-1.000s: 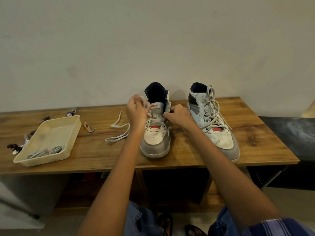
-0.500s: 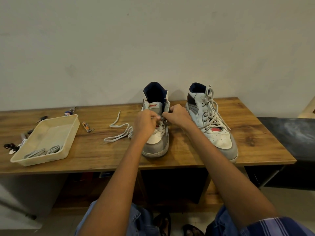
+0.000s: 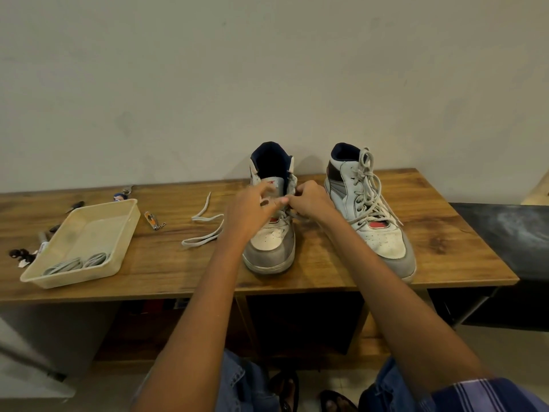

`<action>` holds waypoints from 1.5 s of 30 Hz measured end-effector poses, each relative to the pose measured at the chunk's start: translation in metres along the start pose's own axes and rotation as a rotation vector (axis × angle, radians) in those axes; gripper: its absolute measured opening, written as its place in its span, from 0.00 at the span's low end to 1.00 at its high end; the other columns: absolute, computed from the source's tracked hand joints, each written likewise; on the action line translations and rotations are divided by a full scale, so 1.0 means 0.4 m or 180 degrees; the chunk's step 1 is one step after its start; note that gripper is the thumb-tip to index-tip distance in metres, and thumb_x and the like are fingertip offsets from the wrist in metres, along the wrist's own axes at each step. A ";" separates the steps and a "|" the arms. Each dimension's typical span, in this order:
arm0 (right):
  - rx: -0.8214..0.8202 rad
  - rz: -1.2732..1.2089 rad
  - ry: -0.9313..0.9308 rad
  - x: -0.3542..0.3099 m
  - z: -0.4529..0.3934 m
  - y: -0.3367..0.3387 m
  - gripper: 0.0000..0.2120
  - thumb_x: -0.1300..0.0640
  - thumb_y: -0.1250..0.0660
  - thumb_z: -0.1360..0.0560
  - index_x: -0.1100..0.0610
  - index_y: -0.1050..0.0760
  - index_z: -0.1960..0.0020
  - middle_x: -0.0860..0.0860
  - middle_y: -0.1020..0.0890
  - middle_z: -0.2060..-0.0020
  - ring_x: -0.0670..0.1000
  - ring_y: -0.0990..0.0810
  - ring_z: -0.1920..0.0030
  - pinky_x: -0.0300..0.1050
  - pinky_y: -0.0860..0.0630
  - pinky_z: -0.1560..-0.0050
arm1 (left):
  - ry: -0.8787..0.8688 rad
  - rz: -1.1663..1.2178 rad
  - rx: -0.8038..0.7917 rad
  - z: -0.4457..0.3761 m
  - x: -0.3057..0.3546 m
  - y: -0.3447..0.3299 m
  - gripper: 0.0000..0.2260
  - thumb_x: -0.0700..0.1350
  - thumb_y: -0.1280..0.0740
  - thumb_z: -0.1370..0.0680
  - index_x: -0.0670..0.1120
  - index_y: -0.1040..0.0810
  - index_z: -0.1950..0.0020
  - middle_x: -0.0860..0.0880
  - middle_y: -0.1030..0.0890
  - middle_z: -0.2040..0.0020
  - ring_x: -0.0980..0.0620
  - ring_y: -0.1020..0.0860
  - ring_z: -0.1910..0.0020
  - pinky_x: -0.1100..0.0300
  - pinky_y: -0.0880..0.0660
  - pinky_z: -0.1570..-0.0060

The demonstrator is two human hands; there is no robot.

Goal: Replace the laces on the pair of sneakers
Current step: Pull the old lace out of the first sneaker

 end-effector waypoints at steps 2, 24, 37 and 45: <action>0.0029 0.0016 0.0023 -0.001 -0.001 0.000 0.14 0.52 0.33 0.27 0.54 0.32 0.69 0.49 0.28 0.71 0.51 0.27 0.63 0.43 0.34 0.65 | 0.0051 -0.0275 -0.0398 -0.001 -0.005 -0.021 0.13 0.55 0.33 0.25 0.50 0.19 0.45 0.55 0.21 0.50 0.57 0.27 0.53 0.61 0.32 0.59; -0.0044 -0.0015 -0.0001 0.004 -0.009 -0.008 0.11 0.51 0.34 0.26 0.56 0.29 0.62 0.48 0.28 0.69 0.50 0.28 0.64 0.44 0.33 0.64 | 0.0469 0.0721 0.0243 -0.002 0.014 -0.012 0.10 0.54 0.39 0.21 0.48 0.29 0.55 0.52 0.26 0.63 0.57 0.29 0.67 0.65 0.36 0.70; -0.0021 -0.0011 -0.0057 -0.002 0.001 -0.003 0.12 0.52 0.35 0.26 0.54 0.31 0.66 0.48 0.28 0.70 0.48 0.29 0.67 0.43 0.32 0.65 | 0.0432 0.0582 0.0943 -0.001 0.009 -0.006 0.09 0.44 0.41 0.20 0.42 0.23 0.47 0.47 0.26 0.50 0.53 0.28 0.55 0.68 0.37 0.66; 0.0022 -0.0005 -0.0056 -0.007 0.010 0.003 0.14 0.53 0.34 0.26 0.54 0.33 0.68 0.48 0.29 0.71 0.47 0.31 0.69 0.42 0.34 0.67 | 0.2008 0.2511 0.2090 0.015 -0.159 0.099 0.11 0.42 0.46 0.18 0.43 0.27 0.55 0.49 0.29 0.64 0.50 0.29 0.63 0.60 0.34 0.67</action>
Point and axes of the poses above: each hand's wrist, its own z-axis away from the middle knuckle, its own y-axis out of the back of the hand, x = y × z, the point moved 4 cm from there along -z, towards the middle knuckle
